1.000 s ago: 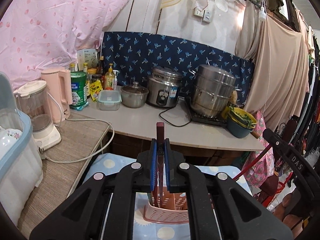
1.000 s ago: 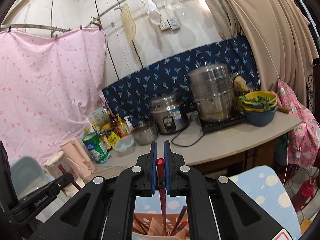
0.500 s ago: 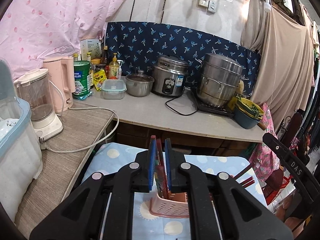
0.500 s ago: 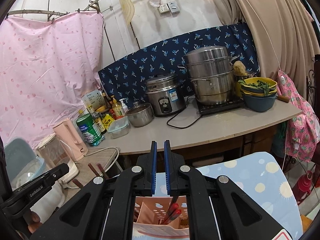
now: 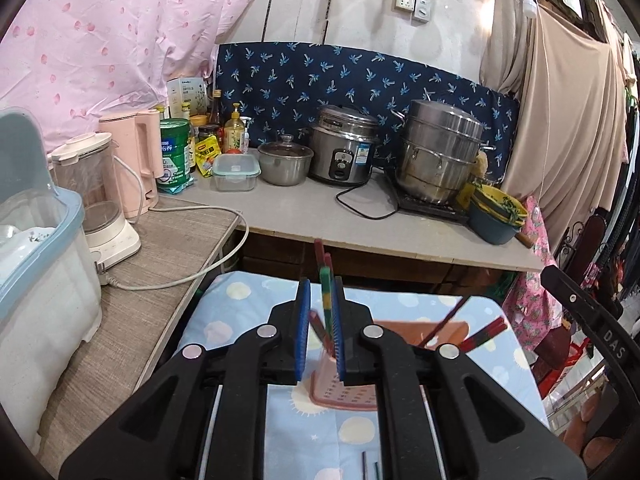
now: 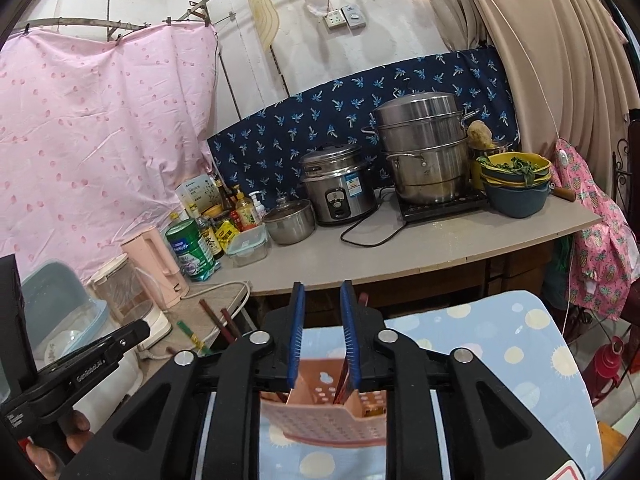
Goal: Organize utensils
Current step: 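Withdraw both open tools from the holder back over the remaining chopsticks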
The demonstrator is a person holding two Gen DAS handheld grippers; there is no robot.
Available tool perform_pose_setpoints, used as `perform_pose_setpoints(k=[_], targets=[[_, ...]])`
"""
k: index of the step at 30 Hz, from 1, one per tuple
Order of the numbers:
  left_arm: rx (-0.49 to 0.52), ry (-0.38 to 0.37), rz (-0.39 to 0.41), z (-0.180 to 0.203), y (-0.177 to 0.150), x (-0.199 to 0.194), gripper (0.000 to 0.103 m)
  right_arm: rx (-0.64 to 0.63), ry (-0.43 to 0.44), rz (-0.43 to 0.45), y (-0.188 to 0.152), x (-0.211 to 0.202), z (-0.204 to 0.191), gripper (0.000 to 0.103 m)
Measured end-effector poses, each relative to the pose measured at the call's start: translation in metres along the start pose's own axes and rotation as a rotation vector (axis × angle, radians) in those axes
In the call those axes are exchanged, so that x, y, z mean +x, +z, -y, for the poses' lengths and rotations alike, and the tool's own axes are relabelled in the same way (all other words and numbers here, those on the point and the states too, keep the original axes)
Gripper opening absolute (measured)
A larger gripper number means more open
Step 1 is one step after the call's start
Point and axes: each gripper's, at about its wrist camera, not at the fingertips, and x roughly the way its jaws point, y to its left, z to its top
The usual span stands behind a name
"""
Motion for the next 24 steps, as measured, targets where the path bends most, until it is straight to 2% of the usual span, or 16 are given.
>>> perform_pose_setpoints(k=[5,11,24], targets=[[0.028,0.056,-0.015,0.0,-0.023,-0.012,0.01,-0.048,-0.021,-0.042,-0.031,-0.015,-0.008,0.022],[0.069,0.106,-0.07,-0.001,-0.061,-0.021,0.01,-0.093,-0.024,-0.116,-0.079,-0.031,-0.02,0.022],[0.086,0.135,-0.185,-0.012,-0.129,-0.036,0.01,-0.156,-0.055,-0.202,-0.154,-0.069,-0.034,0.022]])
